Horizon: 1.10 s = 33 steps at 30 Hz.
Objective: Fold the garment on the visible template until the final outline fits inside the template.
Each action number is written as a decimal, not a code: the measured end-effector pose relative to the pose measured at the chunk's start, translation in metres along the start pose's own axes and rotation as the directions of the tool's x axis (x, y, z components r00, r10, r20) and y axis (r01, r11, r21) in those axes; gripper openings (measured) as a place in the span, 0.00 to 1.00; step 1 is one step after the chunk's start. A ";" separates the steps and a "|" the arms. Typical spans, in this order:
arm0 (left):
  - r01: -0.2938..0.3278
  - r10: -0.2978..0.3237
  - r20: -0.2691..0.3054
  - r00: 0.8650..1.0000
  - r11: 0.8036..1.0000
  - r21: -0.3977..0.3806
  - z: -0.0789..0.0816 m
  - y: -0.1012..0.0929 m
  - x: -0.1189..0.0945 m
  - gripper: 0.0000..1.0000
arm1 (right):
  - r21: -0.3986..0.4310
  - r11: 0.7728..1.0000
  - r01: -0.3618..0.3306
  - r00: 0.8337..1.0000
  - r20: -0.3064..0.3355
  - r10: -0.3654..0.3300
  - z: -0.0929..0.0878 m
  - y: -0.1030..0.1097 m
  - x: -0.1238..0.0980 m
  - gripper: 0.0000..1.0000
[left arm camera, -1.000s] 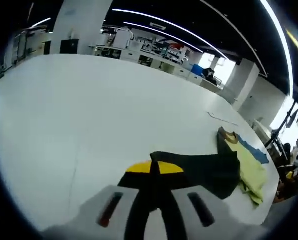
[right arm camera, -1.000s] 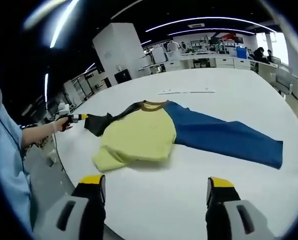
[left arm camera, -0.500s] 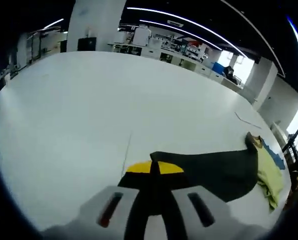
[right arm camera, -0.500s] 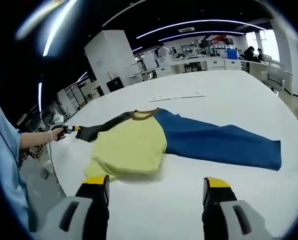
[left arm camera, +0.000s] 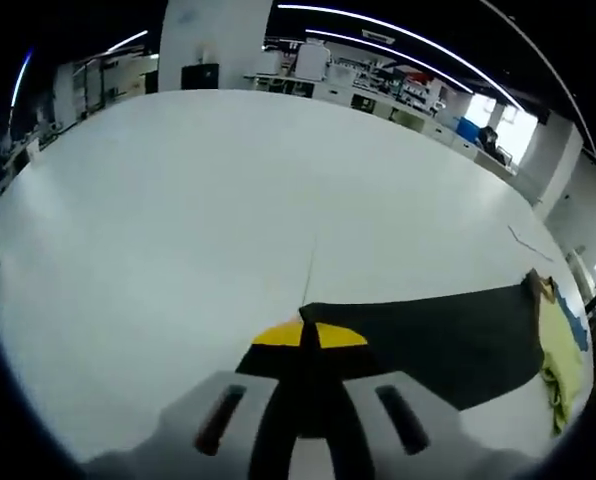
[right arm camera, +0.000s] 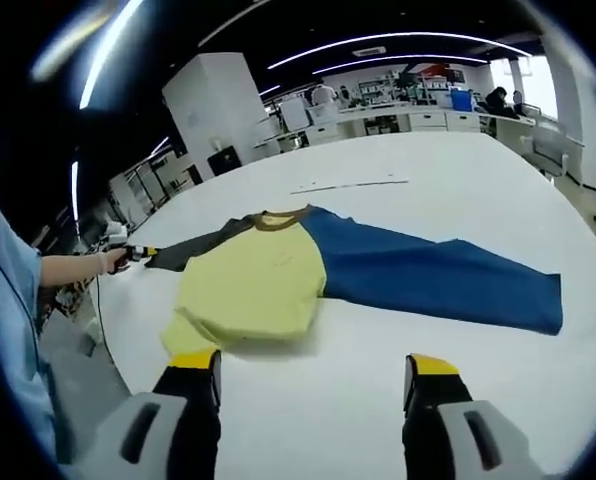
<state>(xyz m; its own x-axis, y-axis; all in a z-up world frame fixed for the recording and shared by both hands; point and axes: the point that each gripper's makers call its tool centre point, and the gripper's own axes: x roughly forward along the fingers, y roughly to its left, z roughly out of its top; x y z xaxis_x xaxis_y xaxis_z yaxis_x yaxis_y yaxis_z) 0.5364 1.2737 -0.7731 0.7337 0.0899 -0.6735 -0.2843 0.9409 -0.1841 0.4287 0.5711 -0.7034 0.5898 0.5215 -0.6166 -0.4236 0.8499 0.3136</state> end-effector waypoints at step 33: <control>0.330 -0.342 0.037 0.939 0.927 0.178 -0.004 -0.054 -0.041 0.48 | -0.022 0.997 -0.070 0.997 -0.018 0.069 -0.005 0.019 0.007 0.74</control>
<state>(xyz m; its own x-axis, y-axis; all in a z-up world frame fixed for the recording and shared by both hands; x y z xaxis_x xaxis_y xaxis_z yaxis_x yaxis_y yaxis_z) 0.5192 1.2181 -0.7385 0.8091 -0.2250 -0.5430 0.0889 0.9601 -0.2653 0.4217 0.5905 -0.7052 0.5462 0.5777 -0.6066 -0.4786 0.8095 0.3400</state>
